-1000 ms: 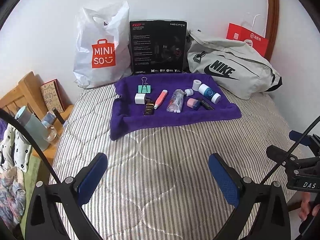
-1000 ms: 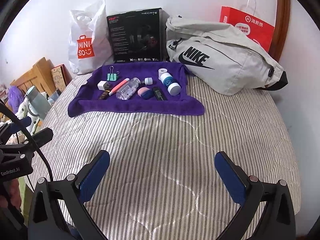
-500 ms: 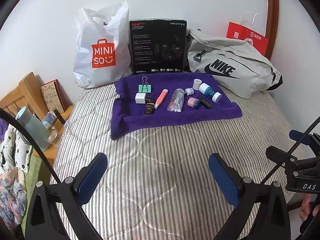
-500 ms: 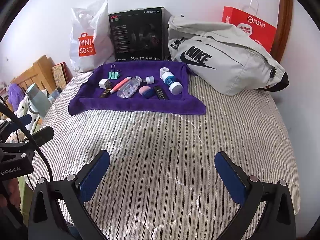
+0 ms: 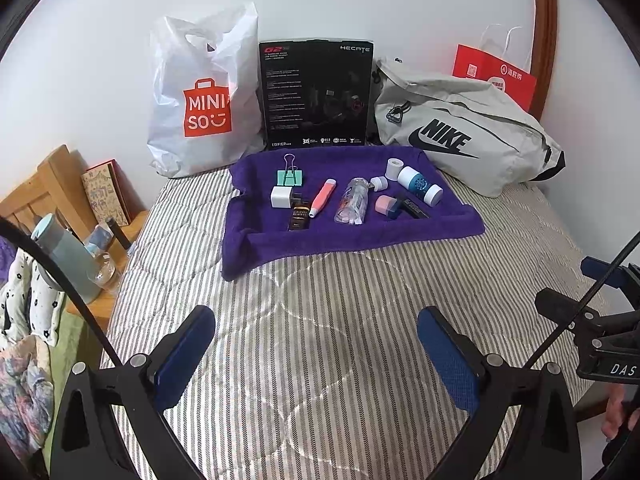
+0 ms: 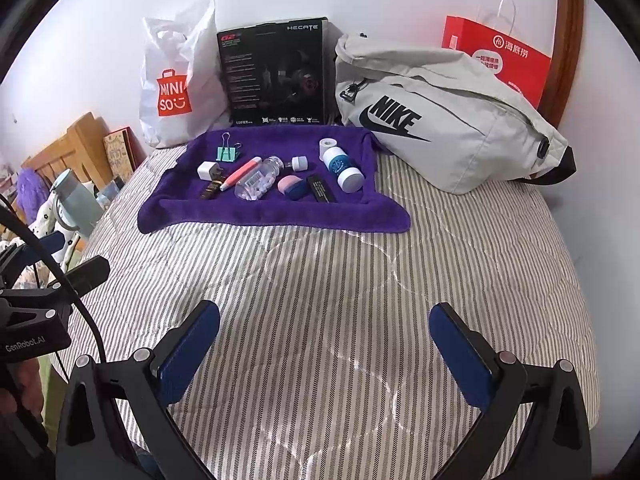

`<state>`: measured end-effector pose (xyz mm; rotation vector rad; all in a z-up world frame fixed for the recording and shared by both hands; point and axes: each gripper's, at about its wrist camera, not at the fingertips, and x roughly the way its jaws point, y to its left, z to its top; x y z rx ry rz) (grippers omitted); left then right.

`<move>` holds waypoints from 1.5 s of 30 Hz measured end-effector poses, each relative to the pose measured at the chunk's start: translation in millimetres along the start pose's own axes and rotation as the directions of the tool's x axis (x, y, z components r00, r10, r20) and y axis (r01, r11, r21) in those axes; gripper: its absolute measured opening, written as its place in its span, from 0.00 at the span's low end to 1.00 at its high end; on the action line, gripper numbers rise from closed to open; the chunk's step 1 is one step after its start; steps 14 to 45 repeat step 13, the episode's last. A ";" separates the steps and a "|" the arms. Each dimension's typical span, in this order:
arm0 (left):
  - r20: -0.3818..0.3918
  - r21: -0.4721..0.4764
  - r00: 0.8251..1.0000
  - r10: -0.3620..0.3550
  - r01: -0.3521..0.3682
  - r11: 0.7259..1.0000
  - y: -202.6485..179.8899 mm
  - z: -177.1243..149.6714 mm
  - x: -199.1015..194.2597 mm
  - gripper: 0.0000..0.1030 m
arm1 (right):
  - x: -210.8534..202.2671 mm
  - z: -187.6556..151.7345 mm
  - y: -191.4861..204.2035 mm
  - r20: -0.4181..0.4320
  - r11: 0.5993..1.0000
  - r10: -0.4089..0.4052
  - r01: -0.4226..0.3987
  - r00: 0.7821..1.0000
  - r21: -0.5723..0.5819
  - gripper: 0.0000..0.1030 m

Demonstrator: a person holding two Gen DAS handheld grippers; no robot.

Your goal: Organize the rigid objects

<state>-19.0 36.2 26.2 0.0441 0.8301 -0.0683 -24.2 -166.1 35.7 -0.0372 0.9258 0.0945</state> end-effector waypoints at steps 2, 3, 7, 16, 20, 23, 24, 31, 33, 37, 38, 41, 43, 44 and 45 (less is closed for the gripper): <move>0.001 0.000 1.000 0.001 -0.001 1.000 0.0 -0.2 -0.1 0.99 | 0.3 0.3 0.1 0.000 1.000 -0.001 0.001 1.000 0.000 1.00; 0.002 -0.001 1.000 0.002 -0.002 1.000 0.2 -0.2 0.0 0.99 | 0.5 0.3 0.0 -0.001 1.000 -0.001 0.001 1.000 0.000 1.00; 0.002 -0.001 1.000 0.004 -0.004 1.000 1.5 0.4 0.8 0.99 | 0.7 0.2 0.1 -0.003 1.000 -0.003 0.003 1.000 0.000 1.00; 0.014 0.010 1.000 0.005 -0.006 1.000 1.0 1.5 1.8 0.99 | -0.2 0.3 -0.9 -0.003 1.000 -0.005 0.005 1.000 -0.002 1.00; 0.014 0.010 1.000 0.005 -0.006 1.000 1.0 1.5 1.8 0.99 | -0.2 0.3 -0.9 -0.003 1.000 -0.005 0.005 1.000 -0.002 1.00; 0.014 0.010 1.000 0.005 -0.006 1.000 1.0 1.5 1.8 0.99 | -0.2 0.3 -0.9 -0.003 1.000 -0.005 0.005 1.000 -0.002 1.00; 0.014 0.010 1.000 0.005 -0.006 1.000 1.0 1.5 1.8 0.99 | -0.2 0.3 -0.9 -0.003 1.000 -0.005 0.005 1.000 -0.002 1.00; 0.014 0.010 1.000 0.005 -0.006 1.000 1.0 1.5 1.8 0.99 | -0.2 0.3 -0.9 -0.003 1.000 -0.005 0.005 1.000 -0.002 1.00; 0.014 0.010 1.000 0.005 -0.006 1.000 1.0 1.5 1.8 0.99 | -0.2 0.3 -0.9 -0.003 1.000 -0.005 0.005 1.000 -0.002 1.00; 0.014 0.010 1.000 0.005 -0.006 1.000 1.0 1.5 1.8 0.99 | -0.2 0.3 -0.9 -0.003 1.000 -0.005 0.005 1.000 -0.002 1.00; 0.014 0.010 1.000 0.005 -0.006 1.000 1.0 1.5 1.8 0.99 | -0.2 0.3 -0.9 -0.003 1.000 -0.005 0.005 1.000 -0.002 1.00; 0.014 0.010 1.000 0.005 -0.006 1.000 1.0 1.5 1.8 0.99 | -0.2 0.3 -0.9 -0.003 1.000 -0.005 0.005 1.000 -0.002 1.00; 0.014 0.010 1.000 0.005 -0.006 1.000 1.0 1.5 1.8 0.99 | -0.2 0.3 -0.9 -0.003 1.000 -0.005 0.005 1.000 -0.002 1.00; 0.014 0.010 1.000 0.005 -0.006 1.000 1.0 1.5 1.8 0.99 | -0.2 0.3 -0.9 -0.003 1.000 -0.005 0.005 1.000 -0.002 1.00; 0.014 0.010 1.000 0.005 -0.006 1.000 1.0 1.5 1.8 0.99 | -0.2 0.3 -0.9 -0.003 1.000 -0.005 0.005 1.000 -0.002 1.00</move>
